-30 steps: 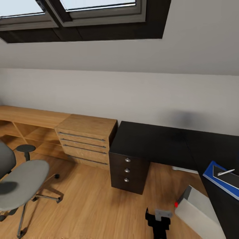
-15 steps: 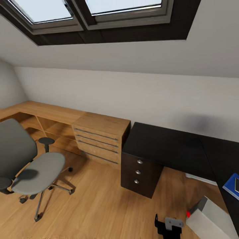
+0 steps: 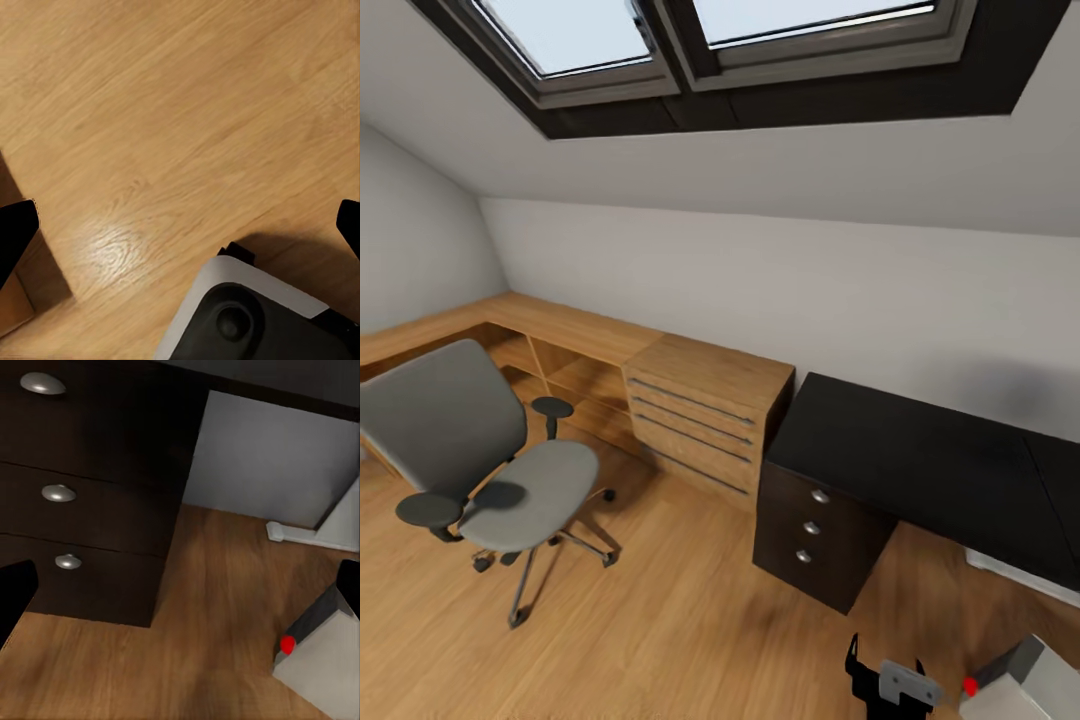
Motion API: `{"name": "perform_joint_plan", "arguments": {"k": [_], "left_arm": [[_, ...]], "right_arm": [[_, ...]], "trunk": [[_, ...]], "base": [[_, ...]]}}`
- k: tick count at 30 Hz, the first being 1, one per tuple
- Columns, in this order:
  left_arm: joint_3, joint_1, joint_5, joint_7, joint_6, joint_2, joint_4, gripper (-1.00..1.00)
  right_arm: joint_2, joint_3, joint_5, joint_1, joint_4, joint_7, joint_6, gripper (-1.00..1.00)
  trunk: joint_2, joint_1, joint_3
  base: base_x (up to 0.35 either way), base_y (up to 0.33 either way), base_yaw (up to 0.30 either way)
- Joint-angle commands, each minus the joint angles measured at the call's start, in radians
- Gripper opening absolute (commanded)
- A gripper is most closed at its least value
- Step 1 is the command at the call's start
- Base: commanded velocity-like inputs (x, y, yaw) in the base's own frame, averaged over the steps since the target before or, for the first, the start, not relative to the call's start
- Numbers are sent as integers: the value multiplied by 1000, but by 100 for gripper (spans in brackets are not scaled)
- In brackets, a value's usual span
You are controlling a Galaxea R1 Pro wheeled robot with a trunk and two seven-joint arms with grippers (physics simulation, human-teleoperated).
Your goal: In the bedroom, organize the workspace by keeping the computer under the desk, ensuring the monitor is on the desk, placing the keyboard on the desk next to the monitor, placing the mouse on the desk next to the keyboard, moving the folder from the swivel chair onto the desk next to the mouse, stacking the notebook on top of the folder with the pen on top of the notebook, and positioning the swivel chair next to the desk.
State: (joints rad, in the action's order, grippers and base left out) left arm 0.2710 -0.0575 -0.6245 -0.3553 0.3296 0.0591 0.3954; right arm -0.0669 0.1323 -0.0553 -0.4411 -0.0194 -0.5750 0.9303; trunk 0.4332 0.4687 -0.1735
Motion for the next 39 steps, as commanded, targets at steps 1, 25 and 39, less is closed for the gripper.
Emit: {"name": "perform_joint_plan", "arguments": {"k": [1,25,39], "left_arm": [[11,-1,-7,-7,3,1,0,100],[22,-1,-8,-7,5,2,-1,100],[20,-1,-8,-7,5,4,-1,100]], "right_arm": [[-1,9,-6,-1,-2,-5,4,100],[1,9,-3,-1,-2,-5,-4,100],[1,9,-1,-1,-2,1,-4,100]], "trunk": [[2,0,-2],[2,0,-19],[2,0,-32]], "base": [[0,0,286],[0,0,262],[0,18,237]]}}
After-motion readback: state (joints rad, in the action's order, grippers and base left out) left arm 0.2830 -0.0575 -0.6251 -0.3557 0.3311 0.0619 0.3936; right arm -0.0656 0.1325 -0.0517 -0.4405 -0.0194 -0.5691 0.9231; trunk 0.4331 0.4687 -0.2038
